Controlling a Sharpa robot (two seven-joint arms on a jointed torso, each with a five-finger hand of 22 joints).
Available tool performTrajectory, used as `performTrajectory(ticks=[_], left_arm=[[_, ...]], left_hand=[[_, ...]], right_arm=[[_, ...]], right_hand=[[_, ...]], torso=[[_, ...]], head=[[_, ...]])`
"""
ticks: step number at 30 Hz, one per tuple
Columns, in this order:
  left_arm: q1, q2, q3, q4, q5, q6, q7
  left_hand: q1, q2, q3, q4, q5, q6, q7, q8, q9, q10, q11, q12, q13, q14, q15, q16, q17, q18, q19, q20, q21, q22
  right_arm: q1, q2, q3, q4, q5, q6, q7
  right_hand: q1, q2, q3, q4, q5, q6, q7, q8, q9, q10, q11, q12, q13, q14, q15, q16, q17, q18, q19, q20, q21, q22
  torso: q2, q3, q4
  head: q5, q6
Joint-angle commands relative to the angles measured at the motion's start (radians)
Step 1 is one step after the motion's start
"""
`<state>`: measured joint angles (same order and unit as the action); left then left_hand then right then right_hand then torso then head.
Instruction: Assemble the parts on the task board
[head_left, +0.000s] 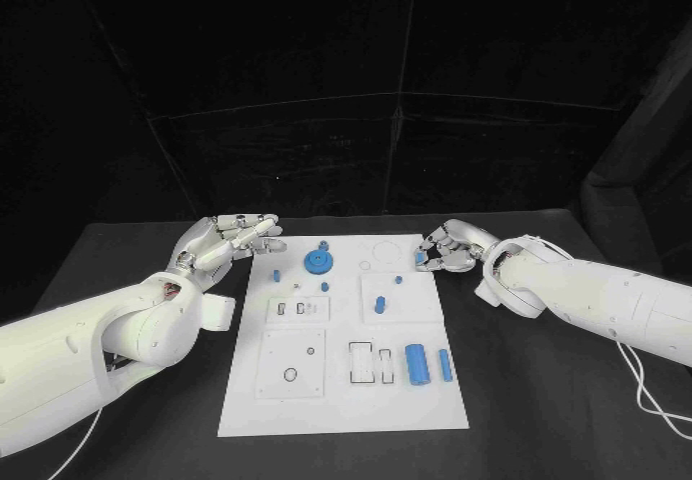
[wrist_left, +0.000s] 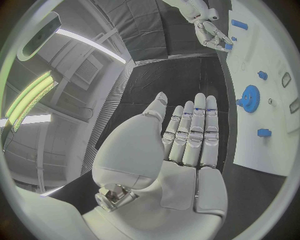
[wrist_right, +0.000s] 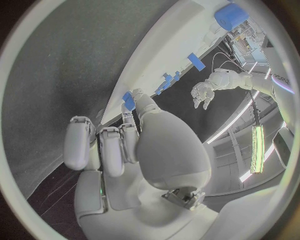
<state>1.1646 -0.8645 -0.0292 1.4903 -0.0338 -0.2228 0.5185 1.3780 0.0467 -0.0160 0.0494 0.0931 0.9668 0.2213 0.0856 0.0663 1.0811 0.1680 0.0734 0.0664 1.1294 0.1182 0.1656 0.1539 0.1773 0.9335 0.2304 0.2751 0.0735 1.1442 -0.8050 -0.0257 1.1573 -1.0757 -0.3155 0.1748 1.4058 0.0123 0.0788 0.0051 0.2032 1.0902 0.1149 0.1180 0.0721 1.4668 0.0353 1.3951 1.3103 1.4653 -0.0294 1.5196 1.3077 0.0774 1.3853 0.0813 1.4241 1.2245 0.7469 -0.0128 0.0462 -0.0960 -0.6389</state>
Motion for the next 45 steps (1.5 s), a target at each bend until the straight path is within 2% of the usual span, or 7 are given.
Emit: performTrajectory(ticks=[1, 5, 11, 19, 25, 36, 45], left_arm=[[0.001, 0.001, 0.001, 0.001, -0.003, 0.012, 0.004], [0.001, -0.001, 0.001, 0.002, -0.003, 0.012, 0.003], [0.001, -0.005, 0.001, 0.007, -0.003, 0.009, 0.002], [0.002, -0.006, 0.001, 0.011, -0.003, 0.009, 0.001], [0.002, -0.002, 0.001, 0.005, -0.003, 0.01, 0.002], [0.002, 0.002, 0.001, -0.011, -0.003, 0.013, 0.004], [0.003, 0.005, 0.001, -0.015, -0.003, 0.015, 0.004]], left_hand=[[-0.001, 0.009, -0.001, -0.004, -0.006, 0.008, 0.001, -0.006, 0.0, 0.005, -0.003, -0.003, 0.0, 0.006, -0.002, -0.007, 0.001, 0.008, 0.004, 0.0, -0.005, -0.001], [-0.002, 0.009, -0.001, -0.004, -0.006, 0.007, 0.001, -0.006, 0.0, 0.005, -0.003, -0.004, 0.0, 0.006, -0.002, -0.007, 0.001, 0.008, 0.004, 0.0, -0.006, -0.001], [-0.002, 0.009, -0.001, -0.004, -0.006, 0.007, 0.001, -0.006, 0.0, 0.005, -0.003, -0.004, 0.0, 0.006, -0.002, -0.007, 0.001, 0.008, 0.004, 0.0, -0.006, -0.001], [-0.002, 0.009, -0.001, -0.004, -0.006, 0.007, 0.001, -0.006, 0.0, 0.005, -0.003, -0.004, 0.0, 0.006, -0.002, -0.007, 0.001, 0.008, 0.004, 0.0, -0.006, -0.001], [-0.001, 0.009, -0.001, -0.005, -0.006, 0.007, 0.002, -0.006, 0.0, 0.004, -0.003, -0.004, -0.001, 0.006, -0.001, -0.008, 0.001, 0.008, 0.004, 0.0, -0.006, -0.001], [-0.001, 0.009, -0.001, -0.005, -0.006, 0.007, 0.002, -0.006, 0.0, 0.004, -0.003, -0.004, -0.001, 0.006, -0.001, -0.008, 0.001, 0.008, 0.004, 0.0, -0.006, -0.001], [-0.001, 0.009, -0.002, -0.006, -0.006, 0.007, 0.002, -0.007, 0.0, 0.004, -0.003, -0.004, -0.001, 0.006, -0.001, -0.009, 0.001, 0.008, 0.004, 0.0, -0.006, -0.001]], right_arm=[[0.002, 0.001, 0.0, 0.009, 0.005, -0.046, -0.004], [0.002, -0.007, 0.0, 0.029, 0.043, -0.079, -0.009], [0.004, -0.034, 0.001, 0.1, 0.065, -0.101, -0.038], [0.041, -0.032, 0.002, 0.207, 0.058, -0.116, -0.13], [0.065, 0.021, 0.002, 0.265, 0.001, -0.117, -0.224], [0.068, 0.192, -0.004, 0.276, -0.208, -0.043, -0.366], [0.057, 0.267, -0.019, 0.265, -0.268, -0.002, -0.434]], right_hand=[[0.009, 0.034, 0.026, -0.005, -0.006, 0.017, -0.006, 0.009, 0.004, 0.014, -0.01, -0.006, 0.119, 0.079, -0.012, 0.002, 0.139, -0.006, -0.001, -0.01, 0.004, 0.002], [0.011, 0.048, 0.062, -0.016, -0.007, 0.019, -0.007, 0.005, 0.002, 0.014, -0.012, -0.006, 0.12, 0.08, -0.015, 0.002, 0.141, -0.006, 0.0, -0.014, 0.004, 0.003], [-0.015, 0.044, 0.103, -0.023, -0.009, 0.013, -0.003, -0.006, -0.002, 0.01, -0.008, -0.015, 0.115, 0.079, -0.013, 0.001, 0.138, -0.006, -0.002, -0.014, 0.003, 0.0], [-0.047, 0.033, 0.133, -0.024, -0.025, 0.01, 0.0, -0.014, -0.003, 0.006, -0.006, -0.024, 0.109, 0.079, -0.01, -0.001, 0.136, -0.005, -0.003, -0.011, 0.001, -0.003], [-0.054, 0.03, 0.144, -0.026, -0.032, 0.012, -0.001, -0.016, -0.003, 0.005, -0.006, -0.025, 0.108, 0.078, -0.01, -0.001, 0.136, -0.005, -0.004, -0.011, 0.0, -0.003], [-0.064, 0.018, 0.169, -0.039, -0.043, 0.012, 0.001, -0.02, -0.004, 0.006, -0.005, -0.025, 0.108, 0.079, -0.01, -0.002, 0.137, -0.005, -0.004, -0.01, -0.001, -0.004], [-0.078, 0.006, 0.175, -0.041, -0.047, 0.01, 0.003, -0.024, -0.004, 0.005, -0.003, -0.028, 0.107, 0.078, -0.008, -0.003, 0.135, -0.004, -0.005, -0.01, -0.002, -0.006]], torso=[[0.0, 0.0002, -0.001], [-0.001, -0.0004, -0.0017], [-0.003, -0.0043, 0.0001], [-0.013, -0.0121, 0.0003], [-0.029, -0.0218, 0.0038], [-0.042, -0.0291, 0.0157], [-0.041, -0.0294, 0.0146]], head=[[0.0, -0.001], [-0.001, -0.002], [-0.004, 0.003], [0.0, 0.0], [0.016, -0.011], [0.047, -0.031], [0.064, -0.043]])
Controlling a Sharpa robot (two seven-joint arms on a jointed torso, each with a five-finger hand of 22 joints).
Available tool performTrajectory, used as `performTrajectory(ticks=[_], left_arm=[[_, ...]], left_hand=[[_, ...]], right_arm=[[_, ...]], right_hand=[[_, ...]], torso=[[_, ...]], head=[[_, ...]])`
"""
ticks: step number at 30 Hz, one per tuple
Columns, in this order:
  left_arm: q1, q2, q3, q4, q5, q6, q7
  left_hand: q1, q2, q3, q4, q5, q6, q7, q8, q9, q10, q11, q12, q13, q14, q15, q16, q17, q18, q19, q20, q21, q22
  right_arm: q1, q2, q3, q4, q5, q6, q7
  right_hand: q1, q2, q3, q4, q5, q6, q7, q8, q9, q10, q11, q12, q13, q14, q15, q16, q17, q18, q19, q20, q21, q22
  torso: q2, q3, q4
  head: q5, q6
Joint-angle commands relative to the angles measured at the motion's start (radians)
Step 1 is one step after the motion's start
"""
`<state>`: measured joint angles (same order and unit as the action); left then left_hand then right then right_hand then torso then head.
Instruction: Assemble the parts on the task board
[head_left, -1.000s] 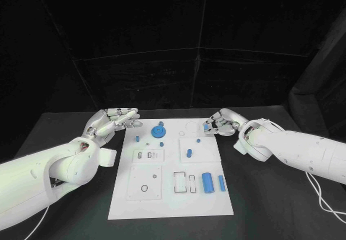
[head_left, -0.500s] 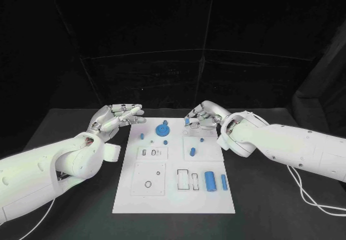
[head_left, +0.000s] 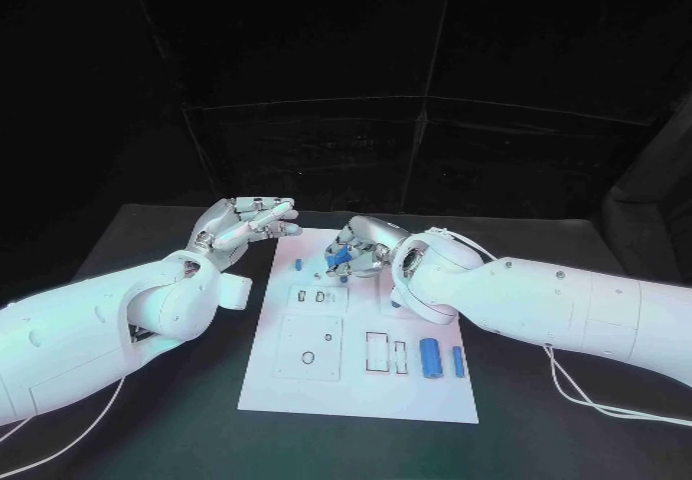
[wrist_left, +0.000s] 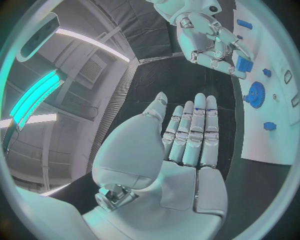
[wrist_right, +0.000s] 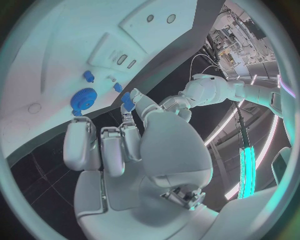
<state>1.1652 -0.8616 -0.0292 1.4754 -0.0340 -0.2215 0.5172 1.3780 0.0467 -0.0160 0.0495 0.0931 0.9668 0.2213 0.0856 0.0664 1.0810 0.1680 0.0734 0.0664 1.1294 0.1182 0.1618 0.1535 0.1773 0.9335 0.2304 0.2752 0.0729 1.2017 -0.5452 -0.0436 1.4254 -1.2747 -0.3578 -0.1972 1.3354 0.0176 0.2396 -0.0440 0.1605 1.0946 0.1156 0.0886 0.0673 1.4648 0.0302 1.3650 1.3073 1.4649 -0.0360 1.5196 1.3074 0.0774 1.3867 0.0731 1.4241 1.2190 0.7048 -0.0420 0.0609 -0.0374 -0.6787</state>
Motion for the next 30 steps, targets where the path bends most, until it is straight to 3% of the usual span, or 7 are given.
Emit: performTrajectory(ticks=[1, 11, 30], left_arm=[[0.002, 0.002, 0.001, -0.001, -0.003, 0.013, 0.005], [0.002, 0.006, 0.001, -0.005, -0.003, 0.015, 0.006], [0.002, 0.01, 0.001, -0.009, -0.003, 0.017, 0.004]], left_hand=[[-0.001, 0.009, -0.002, -0.006, -0.006, 0.007, 0.002, -0.007, 0.0, 0.004, -0.003, -0.004, -0.001, 0.006, -0.001, -0.005, 0.002, 0.008, 0.004, 0.0, -0.006, -0.001], [-0.001, 0.009, -0.002, -0.006, -0.006, 0.007, 0.002, -0.007, 0.0, 0.004, -0.003, -0.004, -0.001, 0.006, -0.001, -0.005, 0.002, 0.008, 0.004, 0.0, -0.006, -0.001], [-0.001, 0.009, -0.002, -0.006, -0.006, 0.007, 0.002, -0.007, 0.0, 0.004, -0.003, -0.004, -0.001, 0.006, -0.001, -0.005, 0.002, 0.008, 0.004, 0.0, -0.006, -0.001]], right_arm=[[-0.003, 0.013, -0.003, -0.004, -0.077, 0.039, -0.064], [-0.03, 0.038, -0.009, -0.017, -0.124, 0.04, -0.072], [-0.054, 0.063, -0.015, -0.053, -0.154, 0.053, -0.059]], right_hand=[[-0.008, 0.001, 0.014, 0.008, -0.004, 0.006, 0.002, 0.005, 0.001, 0.007, 0.002, 0.002, 0.11, 0.079, -0.002, -0.003, 0.135, -0.004, -0.006, -0.001, -0.002, 0.0], [-0.011, -0.003, 0.016, 0.006, -0.004, 0.006, 0.002, 0.004, 0.001, 0.008, 0.002, 0.005, 0.112, 0.079, -0.002, -0.002, 0.136, -0.005, -0.005, -0.001, -0.002, 0.001], [-0.015, -0.008, 0.019, 0.004, -0.002, 0.007, 0.002, 0.004, 0.001, 0.009, 0.002, 0.008, 0.114, 0.079, -0.002, -0.002, 0.137, -0.005, -0.005, -0.001, -0.002, 0.001]], torso=[[0.001, 0.0008, -0.0014], [0.002, 0.0037, 0.0002], [0.002, 0.0029, 0.0]], head=[[0.008, -0.004], [0.015, -0.012], [0.019, -0.032]])
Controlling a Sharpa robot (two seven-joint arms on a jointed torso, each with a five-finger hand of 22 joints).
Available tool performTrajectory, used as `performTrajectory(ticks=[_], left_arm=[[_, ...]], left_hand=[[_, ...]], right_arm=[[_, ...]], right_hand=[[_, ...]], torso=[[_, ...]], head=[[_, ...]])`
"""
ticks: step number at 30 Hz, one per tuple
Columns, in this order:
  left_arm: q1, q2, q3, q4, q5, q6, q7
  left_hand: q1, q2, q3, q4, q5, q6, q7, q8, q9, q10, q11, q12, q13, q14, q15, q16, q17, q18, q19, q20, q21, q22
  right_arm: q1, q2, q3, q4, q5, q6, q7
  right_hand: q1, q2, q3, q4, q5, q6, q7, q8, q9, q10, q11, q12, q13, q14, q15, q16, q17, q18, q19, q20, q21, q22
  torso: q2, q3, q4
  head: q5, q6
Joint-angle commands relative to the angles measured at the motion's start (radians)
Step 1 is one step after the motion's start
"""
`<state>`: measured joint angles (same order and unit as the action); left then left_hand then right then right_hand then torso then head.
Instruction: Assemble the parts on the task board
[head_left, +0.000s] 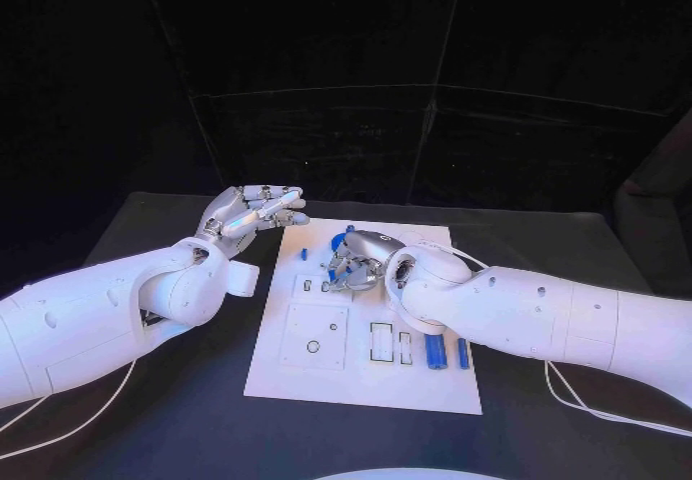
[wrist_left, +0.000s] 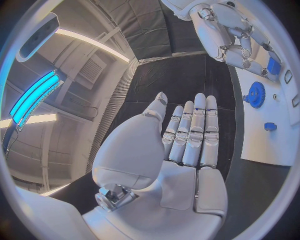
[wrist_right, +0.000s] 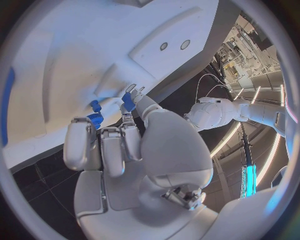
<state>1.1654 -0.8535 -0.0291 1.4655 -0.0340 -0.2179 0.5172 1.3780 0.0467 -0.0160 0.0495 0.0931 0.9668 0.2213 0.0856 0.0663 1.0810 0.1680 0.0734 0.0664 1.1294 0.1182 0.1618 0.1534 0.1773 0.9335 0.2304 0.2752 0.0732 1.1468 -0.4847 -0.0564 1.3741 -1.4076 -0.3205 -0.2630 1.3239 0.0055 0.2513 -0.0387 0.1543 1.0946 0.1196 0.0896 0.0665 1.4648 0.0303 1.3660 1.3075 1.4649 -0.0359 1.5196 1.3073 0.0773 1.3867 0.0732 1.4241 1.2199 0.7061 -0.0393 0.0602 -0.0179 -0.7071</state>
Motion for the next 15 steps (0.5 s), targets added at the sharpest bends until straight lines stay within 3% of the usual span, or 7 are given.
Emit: performTrajectory(ticks=[1, 7, 15], left_arm=[[0.002, 0.002, 0.001, 0.0, -0.003, 0.013, 0.004], [0.002, 0.004, 0.001, -0.001, -0.003, 0.014, 0.004], [0.002, 0.006, 0.001, -0.003, -0.003, 0.015, 0.003]], left_hand=[[-0.001, 0.009, -0.002, -0.006, -0.006, 0.007, 0.001, -0.007, 0.0, 0.004, -0.003, -0.004, -0.001, 0.006, -0.001, -0.005, 0.002, 0.008, 0.004, 0.0, -0.006, -0.001], [-0.001, 0.009, -0.002, -0.006, -0.006, 0.007, 0.001, -0.007, 0.0, 0.004, -0.003, -0.004, -0.001, 0.006, -0.001, -0.005, 0.002, 0.008, 0.004, 0.0, -0.006, -0.001], [-0.001, 0.009, -0.002, -0.006, -0.006, 0.007, 0.001, -0.007, 0.0, 0.004, -0.003, -0.004, -0.001, 0.006, -0.001, -0.005, 0.002, 0.008, 0.004, 0.0, -0.006, -0.001]], right_arm=[[0.0, 0.001, -0.011, -0.001, -0.022, 0.017, 0.008], [-0.001, 0.004, -0.028, -0.007, -0.026, 0.027, 0.009], [-0.002, 0.009, -0.033, -0.015, -0.03, 0.038, 0.012]], right_hand=[[-0.004, 0.004, 0.007, -0.001, 0.004, 0.007, -0.002, 0.003, 0.002, 0.009, 0.002, 0.007, 0.114, 0.079, -0.002, -0.002, 0.137, -0.005, -0.005, -0.001, -0.002, 0.0], [-0.004, 0.004, 0.007, -0.001, 0.004, 0.007, -0.002, 0.003, 0.002, 0.009, 0.002, 0.007, 0.114, 0.079, -0.002, -0.002, 0.137, -0.005, -0.005, -0.001, -0.002, 0.0], [-0.004, 0.003, 0.008, -0.001, 0.004, 0.007, -0.002, 0.002, 0.002, 0.009, 0.002, 0.007, 0.114, 0.079, -0.002, -0.002, 0.137, -0.004, -0.005, -0.001, -0.002, 0.0]], torso=[[0.0, 0.0004, 0.0], [0.0, 0.0003, -0.0001], [0.0, 0.0007, -0.0004]], head=[[0.0, -0.004], [0.0, -0.007], [0.001, -0.01]])
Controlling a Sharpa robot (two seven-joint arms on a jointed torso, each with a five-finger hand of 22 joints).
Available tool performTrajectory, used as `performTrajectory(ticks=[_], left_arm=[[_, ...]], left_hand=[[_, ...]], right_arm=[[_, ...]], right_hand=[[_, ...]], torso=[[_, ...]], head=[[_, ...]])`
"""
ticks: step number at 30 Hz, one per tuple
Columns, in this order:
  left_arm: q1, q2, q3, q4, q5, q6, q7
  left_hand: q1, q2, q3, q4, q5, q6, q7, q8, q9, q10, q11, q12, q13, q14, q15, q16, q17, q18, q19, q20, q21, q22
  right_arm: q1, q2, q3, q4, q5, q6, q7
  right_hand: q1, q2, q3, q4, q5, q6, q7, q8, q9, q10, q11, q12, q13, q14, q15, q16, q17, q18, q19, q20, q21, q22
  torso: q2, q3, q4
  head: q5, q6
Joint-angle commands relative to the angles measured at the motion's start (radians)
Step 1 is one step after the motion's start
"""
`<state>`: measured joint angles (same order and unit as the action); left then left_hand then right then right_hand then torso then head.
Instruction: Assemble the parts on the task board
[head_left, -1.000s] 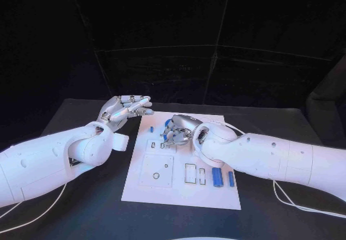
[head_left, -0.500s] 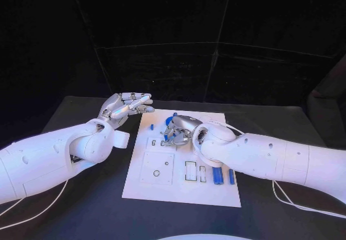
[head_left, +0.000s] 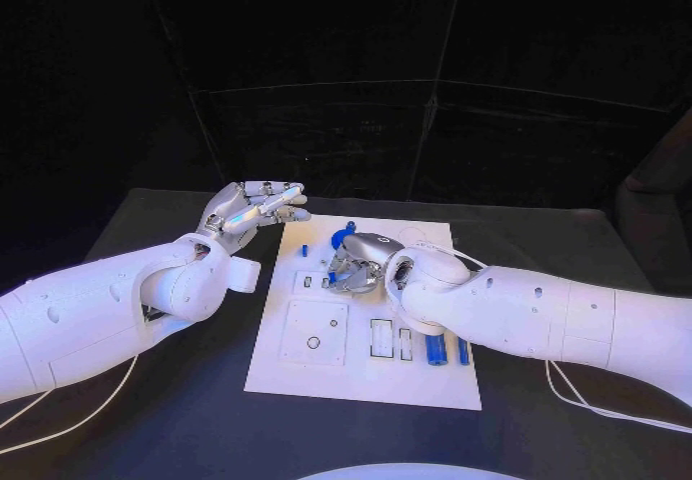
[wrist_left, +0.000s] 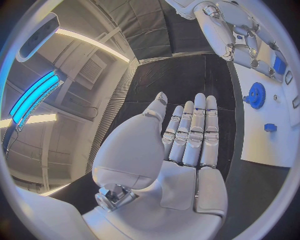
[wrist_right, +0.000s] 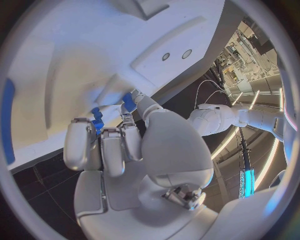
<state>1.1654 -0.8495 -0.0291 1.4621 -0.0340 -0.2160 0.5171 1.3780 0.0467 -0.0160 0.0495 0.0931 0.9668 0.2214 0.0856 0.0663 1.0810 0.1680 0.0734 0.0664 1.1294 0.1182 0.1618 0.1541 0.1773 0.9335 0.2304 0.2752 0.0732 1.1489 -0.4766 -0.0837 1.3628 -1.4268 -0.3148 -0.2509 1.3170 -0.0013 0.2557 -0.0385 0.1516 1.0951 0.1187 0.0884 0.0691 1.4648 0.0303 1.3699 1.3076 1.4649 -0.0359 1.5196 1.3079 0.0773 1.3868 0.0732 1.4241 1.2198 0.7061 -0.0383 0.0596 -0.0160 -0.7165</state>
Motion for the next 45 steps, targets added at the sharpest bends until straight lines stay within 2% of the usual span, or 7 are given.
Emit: performTrajectory(ticks=[1, 7, 19, 30, 34, 38, 45], left_arm=[[0.002, 0.002, 0.001, 0.0, -0.003, 0.013, 0.003], [0.002, 0.002, 0.001, 0.0, -0.003, 0.013, 0.003], [0.002, 0.002, 0.001, -0.001, -0.003, 0.013, 0.003], [0.002, 0.001, 0.001, -0.001, -0.003, 0.013, 0.003], [0.002, 0.0, 0.001, -0.001, -0.003, 0.013, 0.003], [0.002, 0.0, 0.001, -0.001, -0.003, 0.013, 0.003], [0.002, 0.0, 0.001, -0.001, -0.003, 0.012, 0.002]], left_hand=[[-0.001, 0.009, -0.002, -0.006, -0.006, 0.007, 0.001, -0.007, 0.0, 0.004, -0.003, -0.004, -0.001, 0.006, -0.001, -0.005, 0.001, 0.008, 0.004, 0.0, -0.006, -0.001], [-0.001, 0.009, -0.002, -0.006, -0.006, 0.007, 0.001, -0.007, 0.0, 0.004, -0.003, -0.004, -0.001, 0.006, -0.001, -0.005, 0.001, 0.008, 0.004, 0.0, -0.006, -0.001], [-0.001, 0.009, -0.002, -0.006, -0.006, 0.007, 0.001, -0.007, 0.0, 0.004, -0.003, -0.004, -0.001, 0.006, -0.001, -0.005, 0.001, 0.008, 0.004, 0.0, -0.006, -0.001], [-0.001, 0.009, -0.002, -0.006, -0.006, 0.007, 0.001, -0.007, 0.0, 0.004, -0.003, -0.004, -0.001, 0.006, -0.001, -0.005, 0.001, 0.008, 0.004, 0.0, -0.006, -0.001], [-0.001, 0.009, -0.002, -0.006, -0.006, 0.007, 0.001, -0.007, 0.0, 0.004, -0.003, -0.004, -0.001, 0.006, -0.001, -0.005, 0.001, 0.008, 0.004, 0.0, -0.006, -0.001], [-0.001, 0.009, -0.002, -0.006, -0.006, 0.007, 0.001, -0.007, 0.0, 0.004, -0.003, -0.004, -0.001, 0.006, -0.001, -0.005, 0.001, 0.008, 0.004, 0.0, -0.006, -0.001], [-0.001, 0.009, -0.002, -0.006, -0.006, 0.007, 0.001, -0.007, 0.0, 0.004, -0.003, -0.004, -0.001, 0.006, -0.001, -0.005, 0.001, 0.008, 0.004, 0.0, -0.006, -0.001]], right_arm=[[-0.004, 0.002, -0.006, -0.005, -0.011, 0.034, 0.0], [-0.005, 0.001, -0.006, -0.006, -0.014, 0.043, -0.002], [-0.006, -0.006, -0.007, 0.0, -0.039, 0.07, -0.021], [-0.006, -0.007, -0.007, 0.003, -0.051, 0.072, -0.031], [-0.006, -0.007, -0.007, 0.004, -0.053, 0.068, -0.033], [-0.007, -0.007, -0.007, 0.005, -0.053, 0.059, -0.034], [-0.007, -0.007, -0.007, 0.006, -0.054, 0.044, -0.037]], right_hand=[[0.001, 0.008, 0.004, -0.002, 0.006, 0.007, -0.001, 0.003, -0.001, 0.009, 0.002, 0.002, 0.113, 0.079, -0.002, -0.002, 0.136, -0.004, -0.006, -0.001, -0.002, -0.001], [-0.001, 0.006, 0.005, -0.003, 0.005, 0.006, -0.001, 0.003, -0.001, 0.008, 0.002, 0.0, 0.112, 0.079, -0.001, -0.003, 0.134, -0.004, -0.007, -0.001, -0.003, -0.003], [-0.019, -0.027, 0.015, -0.017, 0.001, -0.013, 0.009, -0.013, -0.003, 0.0, 0.009, -0.013, 0.103, 0.078, 0.004, -0.004, 0.132, -0.002, -0.012, 0.003, -0.008, -0.011], [-0.032, -0.037, 0.015, -0.015, 0.005, -0.016, 0.011, -0.016, -0.003, -0.002, 0.012, -0.016, 0.101, 0.078, 0.006, -0.005, 0.131, -0.002, -0.013, 0.005, -0.009, -0.013], [-0.047, -0.051, 0.011, -0.012, 0.008, -0.025, 0.014, -0.021, -0.004, -0.008, 0.014, -0.027, 0.093, 0.078, 0.008, -0.006, 0.13, -0.001, -0.015, 0.007, -0.011, -0.017], [-0.085, -0.084, -0.017, 0.002, 0.042, -0.084, 0.025, -0.027, -0.007, -0.031, 0.025, -0.069, 0.061, 0.077, 0.017, -0.008, 0.127, 0.001, -0.022, 0.015, -0.018, -0.03], [-0.097, -0.096, -0.042, 0.013, 0.035, -0.114, 0.03, -0.025, -0.005, -0.037, 0.03, -0.076, 0.053, 0.076, 0.022, -0.009, 0.125, 0.002, -0.025, 0.02, -0.022, -0.036]], torso=[[0.0, -0.0006, 0.0002], [0.0, -0.0002, -0.0003], [0.0, -0.0004, 0.0003], [0.0, -0.0005, 0.0008], [0.0, -0.0001, 0.0], [0.0, -0.0002, 0.0003], [0.0, -0.0002, 0.0014]], head=[[-0.001, -0.002], [0.0, -0.002], [-0.003, -0.004], [-0.004, -0.004], [-0.004, -0.003], [-0.005, -0.003], [-0.005, -0.003]])
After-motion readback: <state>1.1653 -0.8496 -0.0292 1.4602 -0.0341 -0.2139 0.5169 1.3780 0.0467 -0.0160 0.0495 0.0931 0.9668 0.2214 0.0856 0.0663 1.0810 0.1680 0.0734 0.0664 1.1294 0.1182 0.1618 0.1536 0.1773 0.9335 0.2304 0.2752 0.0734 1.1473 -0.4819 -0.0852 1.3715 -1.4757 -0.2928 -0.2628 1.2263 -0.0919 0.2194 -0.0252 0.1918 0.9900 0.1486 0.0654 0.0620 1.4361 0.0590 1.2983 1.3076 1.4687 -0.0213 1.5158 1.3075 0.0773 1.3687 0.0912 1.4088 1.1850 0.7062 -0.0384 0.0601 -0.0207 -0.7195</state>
